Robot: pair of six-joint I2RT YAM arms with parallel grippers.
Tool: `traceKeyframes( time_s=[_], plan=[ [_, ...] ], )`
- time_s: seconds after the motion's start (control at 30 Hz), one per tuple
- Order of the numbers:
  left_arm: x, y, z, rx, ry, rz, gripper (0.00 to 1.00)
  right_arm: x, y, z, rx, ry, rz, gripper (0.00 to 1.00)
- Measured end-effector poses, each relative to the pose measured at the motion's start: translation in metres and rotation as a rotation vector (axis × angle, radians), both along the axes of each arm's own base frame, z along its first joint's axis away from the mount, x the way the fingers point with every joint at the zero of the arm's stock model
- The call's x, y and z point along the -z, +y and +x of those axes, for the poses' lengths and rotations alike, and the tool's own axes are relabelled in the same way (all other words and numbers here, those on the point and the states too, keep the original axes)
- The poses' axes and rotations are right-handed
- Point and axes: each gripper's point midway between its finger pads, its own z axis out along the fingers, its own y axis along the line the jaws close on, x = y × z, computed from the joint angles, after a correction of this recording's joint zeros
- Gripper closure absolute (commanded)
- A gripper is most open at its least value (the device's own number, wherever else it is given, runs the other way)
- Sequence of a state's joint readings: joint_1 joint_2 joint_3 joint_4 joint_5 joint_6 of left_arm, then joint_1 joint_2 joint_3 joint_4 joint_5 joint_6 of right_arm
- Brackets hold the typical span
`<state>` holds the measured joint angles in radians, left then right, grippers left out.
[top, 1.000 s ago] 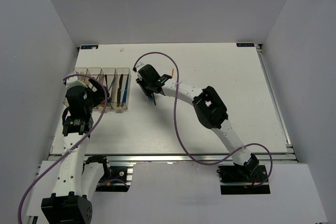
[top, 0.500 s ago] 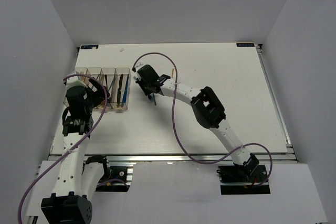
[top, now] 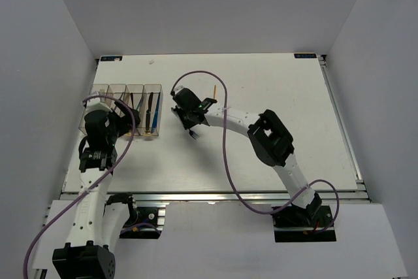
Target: Sort the eating utensils into containers
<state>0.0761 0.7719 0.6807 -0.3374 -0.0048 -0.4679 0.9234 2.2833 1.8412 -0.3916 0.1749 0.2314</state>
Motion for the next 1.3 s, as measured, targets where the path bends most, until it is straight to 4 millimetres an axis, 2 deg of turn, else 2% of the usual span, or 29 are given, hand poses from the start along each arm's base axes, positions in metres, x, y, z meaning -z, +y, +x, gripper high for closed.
traceKeyframes(
  time_s=[0.13, 0.23, 0.3, 0.37, 0.47, 0.57, 0.67, 0.77, 0.87, 0.9, 0.93, 1.0, 1.03, 1.13, 1.17, 1.23, 1.27, 1.3],
  plan=[
    [0.014, -0.029, -0.004, 0.113, -0.019, -0.122, 0.02, -0.028, -0.013, -0.026, 0.030, -0.003, 0.049, 1.00],
    [0.026, -0.055, -0.007, 0.195, -0.033, -0.261, 0.02, -0.060, -0.030, -0.041, 0.057, -0.023, 0.113, 1.00],
    [0.031, -0.071, -0.009, 0.236, -0.036, -0.345, 0.02, -0.089, -0.034, -0.044, 0.066, -0.059, 0.180, 1.00],
    [0.029, -0.087, -0.010, 0.283, -0.053, -0.421, 0.02, -0.117, -0.034, -0.045, 0.069, -0.097, 0.253, 1.00],
    [0.015, -0.112, -0.008, 0.355, -0.092, -0.511, 0.02, -0.145, -0.032, -0.055, 0.047, -0.131, 0.348, 1.00],
    [0.002, -0.133, -0.006, 0.417, -0.119, -0.578, 0.02, -0.157, -0.026, -0.074, 0.003, -0.136, 0.404, 1.00],
    [-0.003, -0.147, -0.004, 0.450, -0.122, -0.631, 0.02, -0.163, -0.015, -0.091, -0.042, -0.129, 0.434, 1.00],
    [-0.003, -0.154, -0.002, 0.452, -0.115, -0.653, 0.02, -0.166, -0.006, -0.104, -0.077, -0.123, 0.449, 1.00],
    [0.002, -0.153, 0.001, 0.429, -0.100, -0.657, 0.07, -0.167, 0.002, -0.117, -0.108, -0.119, 0.457, 1.00],
    [0.004, -0.153, 0.003, 0.419, -0.097, -0.657, 0.12, -0.168, 0.004, -0.120, -0.114, -0.118, 0.457, 1.00],
    [0.005, -0.152, 0.004, 0.411, -0.094, -0.658, 0.31, -0.168, 0.006, -0.125, -0.124, -0.117, 0.457, 1.00],
    [0.007, -0.150, 0.006, 0.393, -0.091, -0.663, 0.54, -0.169, 0.010, -0.131, -0.138, -0.117, 0.462, 1.00],
    [0.007, -0.149, 0.007, 0.388, -0.094, -0.660, 0.70, -0.170, 0.012, -0.134, -0.144, -0.119, 0.467, 1.00],
    [0.001, -0.148, 0.009, 0.377, -0.097, -0.660, 1.00, -0.171, 0.015, -0.138, -0.152, -0.124, 0.473, 1.00],
    [-0.006, -0.151, 0.010, 0.396, -0.107, -0.642, 1.00, -0.169, 0.015, -0.138, -0.149, -0.127, 0.472, 0.82],
    [-0.013, -0.151, 0.015, 0.405, -0.115, -0.593, 1.00, -0.174, 0.016, -0.135, -0.135, -0.143, 0.492, 0.30],
    [-0.015, -0.148, 0.018, 0.401, -0.111, -0.558, 1.00, -0.176, 0.014, -0.134, -0.126, -0.148, 0.497, 0.11],
    [-0.012, -0.145, 0.021, 0.386, -0.089, -0.513, 1.00, -0.178, 0.010, -0.133, -0.119, -0.160, 0.497, 0.11]
  ],
)
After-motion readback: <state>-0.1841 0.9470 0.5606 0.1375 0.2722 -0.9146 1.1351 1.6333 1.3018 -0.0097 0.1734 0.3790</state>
